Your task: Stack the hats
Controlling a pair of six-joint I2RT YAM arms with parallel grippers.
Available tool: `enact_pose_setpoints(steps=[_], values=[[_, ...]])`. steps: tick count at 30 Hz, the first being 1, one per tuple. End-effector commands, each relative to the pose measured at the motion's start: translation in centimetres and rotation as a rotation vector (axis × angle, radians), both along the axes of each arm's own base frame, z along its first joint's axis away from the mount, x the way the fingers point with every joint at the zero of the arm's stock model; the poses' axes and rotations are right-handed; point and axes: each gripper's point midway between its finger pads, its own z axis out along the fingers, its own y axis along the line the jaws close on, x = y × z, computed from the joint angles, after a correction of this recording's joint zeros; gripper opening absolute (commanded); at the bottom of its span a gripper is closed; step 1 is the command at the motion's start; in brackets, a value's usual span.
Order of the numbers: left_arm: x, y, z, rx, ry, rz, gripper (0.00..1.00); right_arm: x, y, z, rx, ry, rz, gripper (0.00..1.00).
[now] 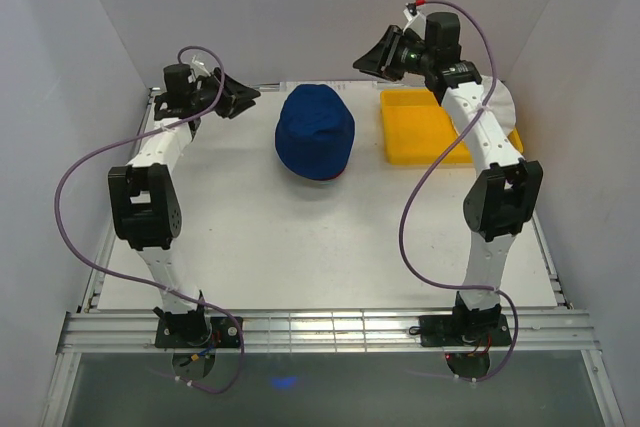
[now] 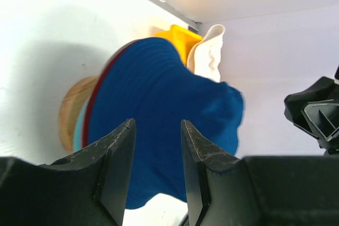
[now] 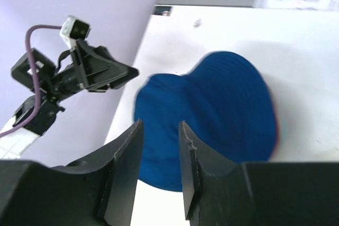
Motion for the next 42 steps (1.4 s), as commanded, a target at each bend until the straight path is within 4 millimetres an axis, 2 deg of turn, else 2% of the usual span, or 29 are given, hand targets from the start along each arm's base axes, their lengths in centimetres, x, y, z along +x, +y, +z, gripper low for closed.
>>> enact_pose_setpoints(steps=[1,2,5,8,9,11,14,17,18,22,23,27,32,34,38,41,42], values=[[-1.6,-2.8,8.6,-0.004,-0.208,-0.082,0.49,-1.1,3.7,2.7,0.081,-0.068,0.134,0.39],[-1.9,-3.2,9.3,-0.007,-0.229,-0.095,0.49,-1.1,4.2,3.3,0.094,-0.088,0.148,0.39],[-2.6,-4.9,11.1,-0.019,-0.270,-0.144,0.47,-1.4,6.1,3.4,0.119,-0.102,0.199,0.39],[-3.6,-7.7,12.0,-0.021,-0.299,-0.208,0.47,-1.7,8.0,2.6,0.142,-0.091,0.240,0.39],[-4.1,-9.2,12.1,-0.024,-0.304,-0.239,0.46,-1.5,8.7,2.1,0.152,-0.090,0.253,0.39],[-4.3,-10.6,11.7,-0.023,-0.299,-0.259,0.46,-1.5,9.4,1.4,0.165,-0.079,0.273,0.38],[-4.4,-11.2,10.7,-0.026,-0.273,-0.264,0.45,-0.9,10.4,-0.5,0.176,-0.047,0.279,0.38],[-4.2,-12.0,9.9,-0.026,-0.277,-0.270,0.45,0.3,10.8,-2.6,0.172,-0.022,0.256,0.37],[-4.1,-12.3,9.0,-0.023,-0.260,-0.274,0.45,0.8,10.8,-3.8,0.164,-0.001,0.242,0.36],[-3.5,-12.4,6.1,-0.018,-0.191,-0.262,0.44,1.2,10.9,-6.0,0.156,0.049,0.223,0.35],[-3.5,-12.4,5.7,-0.017,-0.186,-0.262,0.44,1.2,10.8,-6.9,0.151,0.063,0.219,0.35],[-3.3,-12.3,4.6,-0.009,-0.165,-0.256,0.43,1.2,10.5,-8.0,0.145,0.083,0.216,0.34],[-3.1,-12.3,5.2,-0.003,-0.178,-0.254,0.43,1.1,10.5,-6.2,0.166,0.044,0.220,0.35],[-3.0,-12.2,5.5,0.003,-0.173,-0.254,0.43,1.4,10.2,-4.6,0.177,0.017,0.216,0.35],[-2.4,-11.6,8.3,-0.001,-0.232,-0.246,0.44,1.9,8.8,-1.5,0.193,-0.045,0.187,0.36],[-2.1,-11.2,10.2,-0.010,-0.273,-0.251,0.45,2.3,6.5,1.7,0.209,-0.101,0.147,0.36],[-2.2,-11.1,10.8,-0.013,-0.286,-0.257,0.45,2.4,6.0,2.2,0.210,-0.111,0.134,0.36]])
